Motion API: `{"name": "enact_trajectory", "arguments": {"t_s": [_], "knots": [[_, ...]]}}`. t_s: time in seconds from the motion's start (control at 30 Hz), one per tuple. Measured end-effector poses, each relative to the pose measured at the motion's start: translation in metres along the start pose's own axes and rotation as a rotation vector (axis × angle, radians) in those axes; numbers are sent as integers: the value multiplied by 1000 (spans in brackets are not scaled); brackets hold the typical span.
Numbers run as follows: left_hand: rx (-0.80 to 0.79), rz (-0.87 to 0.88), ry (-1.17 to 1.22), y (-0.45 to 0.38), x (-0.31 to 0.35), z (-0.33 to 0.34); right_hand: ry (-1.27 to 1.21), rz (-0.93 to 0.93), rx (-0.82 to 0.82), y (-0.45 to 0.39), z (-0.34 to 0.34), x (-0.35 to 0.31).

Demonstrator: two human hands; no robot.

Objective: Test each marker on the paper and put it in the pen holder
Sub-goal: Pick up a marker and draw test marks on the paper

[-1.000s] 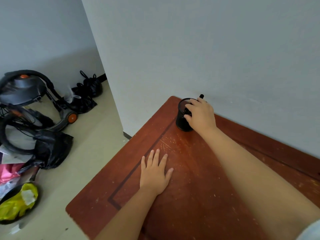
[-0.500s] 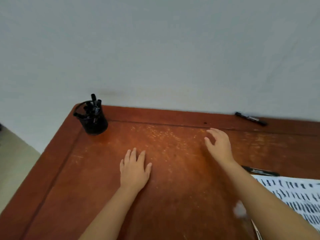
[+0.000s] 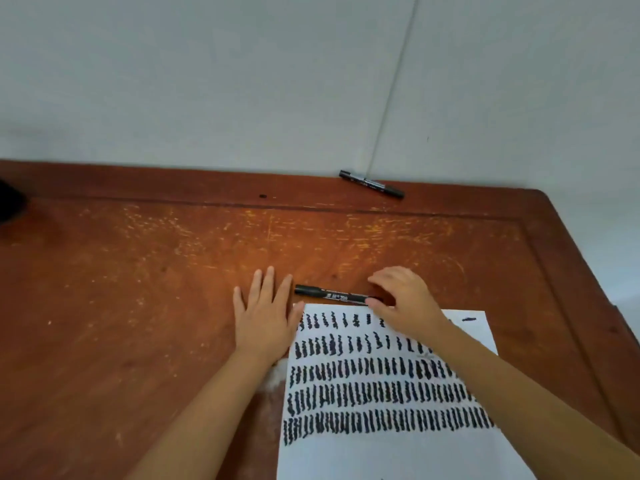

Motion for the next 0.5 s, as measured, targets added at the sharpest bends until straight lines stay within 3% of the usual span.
{"name": "enact_trajectory", "arguments": {"t_s": [0.13,0.3,0.4,0.5], "knots": [[33,-30,7,-4,-2,3,-8,-143,30,3,16,-3],[80,-4,71,0,7,-11,-200,-103,103,3,0,-2],[132,180,127,11,37,-28,-459,-106,95,25,-18,-2],[106,387,188,21,75,-33,-769,45,4,49,-27,6]]}}
Point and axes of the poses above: each hand's wrist, its own y-axis away from the middle knuckle, its own z-axis out of the palm, x = y × z, the point moved 5 cm from there along -y, towards the middle knuckle, and after that the axes turned 7 degrees about z, right-handed, at the moved point
